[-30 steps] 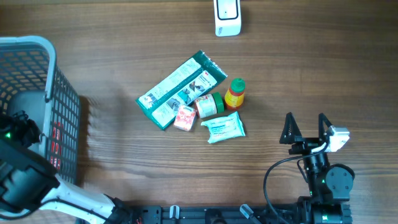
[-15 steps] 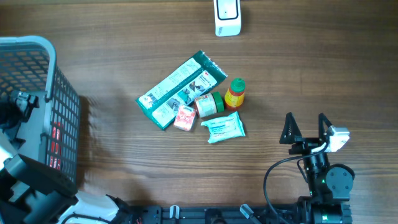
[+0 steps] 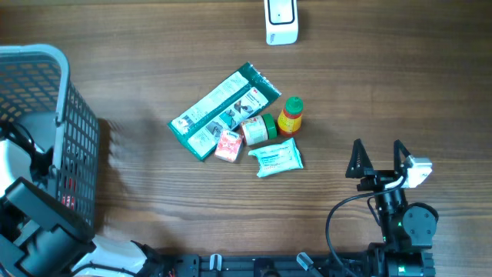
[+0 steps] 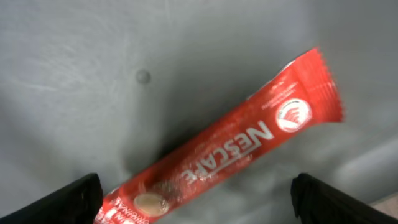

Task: Scan the item barcode
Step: 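Reach left gripper into basket and grasp red Nescafe sachet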

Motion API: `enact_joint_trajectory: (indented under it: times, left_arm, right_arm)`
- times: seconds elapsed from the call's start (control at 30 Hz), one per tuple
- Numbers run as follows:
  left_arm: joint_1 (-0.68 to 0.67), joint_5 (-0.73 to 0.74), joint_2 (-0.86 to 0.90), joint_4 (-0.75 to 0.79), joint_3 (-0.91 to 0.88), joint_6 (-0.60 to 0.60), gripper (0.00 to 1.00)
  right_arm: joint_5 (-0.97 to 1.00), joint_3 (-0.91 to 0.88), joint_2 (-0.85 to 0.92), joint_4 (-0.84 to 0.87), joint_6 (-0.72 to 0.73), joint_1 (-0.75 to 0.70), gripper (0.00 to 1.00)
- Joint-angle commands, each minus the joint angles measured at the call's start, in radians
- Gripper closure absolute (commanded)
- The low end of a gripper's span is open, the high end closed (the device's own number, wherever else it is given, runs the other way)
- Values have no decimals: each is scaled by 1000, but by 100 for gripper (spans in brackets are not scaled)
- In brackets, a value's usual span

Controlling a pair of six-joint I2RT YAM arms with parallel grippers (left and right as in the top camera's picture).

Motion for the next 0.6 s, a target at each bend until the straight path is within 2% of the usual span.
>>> enact_joint_trajectory:
  times: [0.0, 0.07, 0.1, 0.17, 0.2, 0.23, 0.4, 0.5, 0.57]
  left_arm:
    - [-3, -19, 5, 48, -60, 26, 3]
    - [-3, -62, 5, 57, -72, 22, 12]
    - [-2, -70, 5, 56, -72, 22, 23]
    - [6, -69, 5, 56, -72, 18, 40]
    - [11, -69, 5, 56, -72, 18, 56]
    - [16, -70, 5, 58, -72, 23, 96]
    - [24, -100, -6, 2, 27, 23, 96]
    - [24, -151, -61, -171, 304, 23, 96]
    - [24, -151, -96, -231, 456, 21, 96]
  right_arm:
    - [0, -1, -7, 5, -11, 2, 0]
    - [0, -1, -7, 5, -11, 2, 0]
    - [0, -1, -7, 5, -12, 2, 0]
    - [0, -1, -7, 5, -12, 2, 0]
    - [0, -1, -7, 5, -11, 2, 0]
    - [0, -1, -7, 5, -12, 2, 0]
    - [0, -1, -7, 5, -12, 2, 0]
    - [0, -1, -7, 5, -11, 2, 0]
    - [0, -1, -7, 5, -11, 2, 0]
